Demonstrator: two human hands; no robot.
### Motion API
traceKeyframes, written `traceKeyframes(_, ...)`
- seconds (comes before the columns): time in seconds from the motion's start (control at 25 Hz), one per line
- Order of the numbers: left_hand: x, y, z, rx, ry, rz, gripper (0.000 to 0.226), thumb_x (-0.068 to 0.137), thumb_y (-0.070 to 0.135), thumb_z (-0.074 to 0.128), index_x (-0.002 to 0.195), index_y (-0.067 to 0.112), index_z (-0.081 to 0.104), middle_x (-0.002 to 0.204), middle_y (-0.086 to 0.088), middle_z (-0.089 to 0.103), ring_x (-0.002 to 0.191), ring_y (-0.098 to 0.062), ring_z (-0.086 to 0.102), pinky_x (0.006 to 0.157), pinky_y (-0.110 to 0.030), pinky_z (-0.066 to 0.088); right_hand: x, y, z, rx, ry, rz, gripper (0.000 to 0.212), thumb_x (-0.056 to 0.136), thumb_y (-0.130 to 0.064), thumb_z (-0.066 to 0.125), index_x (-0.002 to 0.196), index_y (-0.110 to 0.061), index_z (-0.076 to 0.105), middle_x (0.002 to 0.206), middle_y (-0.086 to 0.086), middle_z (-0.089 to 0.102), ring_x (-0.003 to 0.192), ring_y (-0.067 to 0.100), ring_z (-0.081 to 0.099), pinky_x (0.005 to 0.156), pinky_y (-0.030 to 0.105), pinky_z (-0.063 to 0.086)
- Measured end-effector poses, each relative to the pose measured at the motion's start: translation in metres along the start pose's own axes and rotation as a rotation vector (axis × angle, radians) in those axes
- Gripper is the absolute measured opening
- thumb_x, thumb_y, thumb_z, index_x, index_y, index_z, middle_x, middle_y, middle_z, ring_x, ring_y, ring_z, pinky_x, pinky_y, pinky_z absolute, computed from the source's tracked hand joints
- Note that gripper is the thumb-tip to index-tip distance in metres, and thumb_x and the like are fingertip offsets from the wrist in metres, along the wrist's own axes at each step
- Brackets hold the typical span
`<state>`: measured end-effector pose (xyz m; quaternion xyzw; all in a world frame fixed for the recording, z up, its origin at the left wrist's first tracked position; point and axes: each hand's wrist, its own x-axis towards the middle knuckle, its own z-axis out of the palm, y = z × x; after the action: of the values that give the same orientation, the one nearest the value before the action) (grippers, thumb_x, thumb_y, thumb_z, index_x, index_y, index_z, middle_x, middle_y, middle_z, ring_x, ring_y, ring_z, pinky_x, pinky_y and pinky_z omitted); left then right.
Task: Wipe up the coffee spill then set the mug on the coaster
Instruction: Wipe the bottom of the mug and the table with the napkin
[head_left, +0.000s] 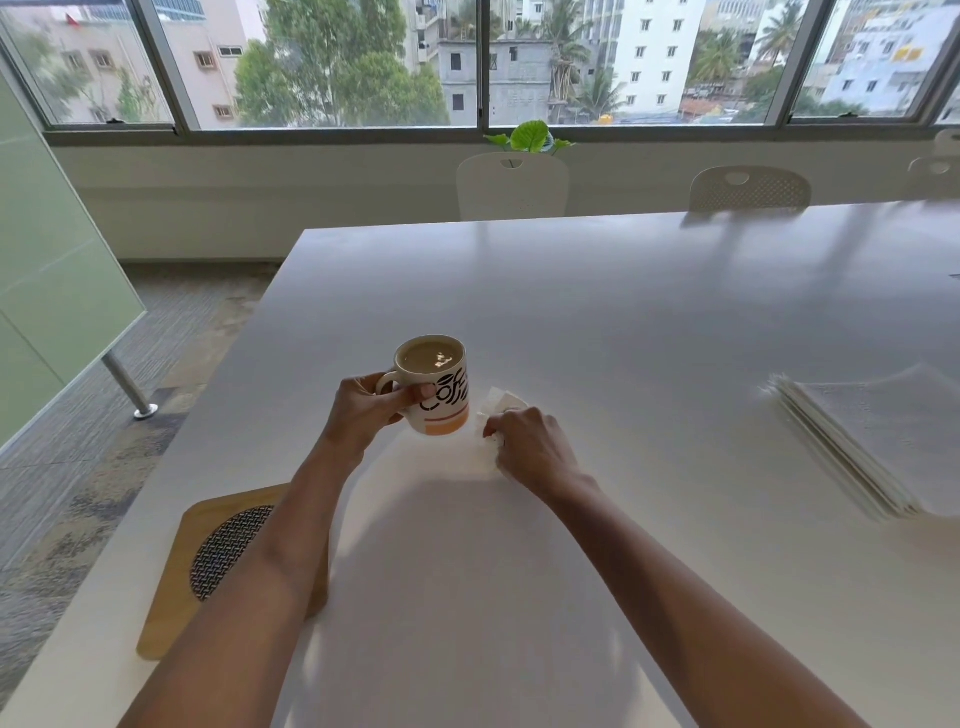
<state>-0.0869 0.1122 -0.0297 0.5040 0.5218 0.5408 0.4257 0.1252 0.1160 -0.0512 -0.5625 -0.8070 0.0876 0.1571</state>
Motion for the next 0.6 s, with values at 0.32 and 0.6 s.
traceKeyframes(0.32, 0.003, -0.007, 0.002, 0.003, -0.013, -0.009, 0.012, 0.068, 0.017, 0.086, 0.067, 0.026, 0.078, 0.070, 0.008, 0.075, 0.075, -0.008, 0.072, 0.063, -0.020, 0.057, -0.011, -0.001, -0.001, -0.032, -0.091, 0.009, 0.047, 0.082, -0.002, 0.050, 0.121, -0.023, 0.068, 0.120, 0.010, 0.068, 0.104, 0.034, 0.064, 0.090, 0.038, 0.052)
traceKeyframes(0.6, 0.006, -0.009, 0.005, 0.015, -0.029, -0.015, 0.021, 0.071, 0.014, 0.085, 0.059, 0.028, 0.075, 0.062, 0.012, 0.070, 0.072, -0.007, 0.070, 0.070, -0.027, 0.058, -0.031, -0.004, -0.003, -0.040, -0.144, 0.002, 0.055, 0.077, -0.001, 0.048, 0.125, -0.023, 0.065, 0.125, 0.008, 0.066, 0.110, 0.036, 0.060, 0.089, 0.038, 0.053)
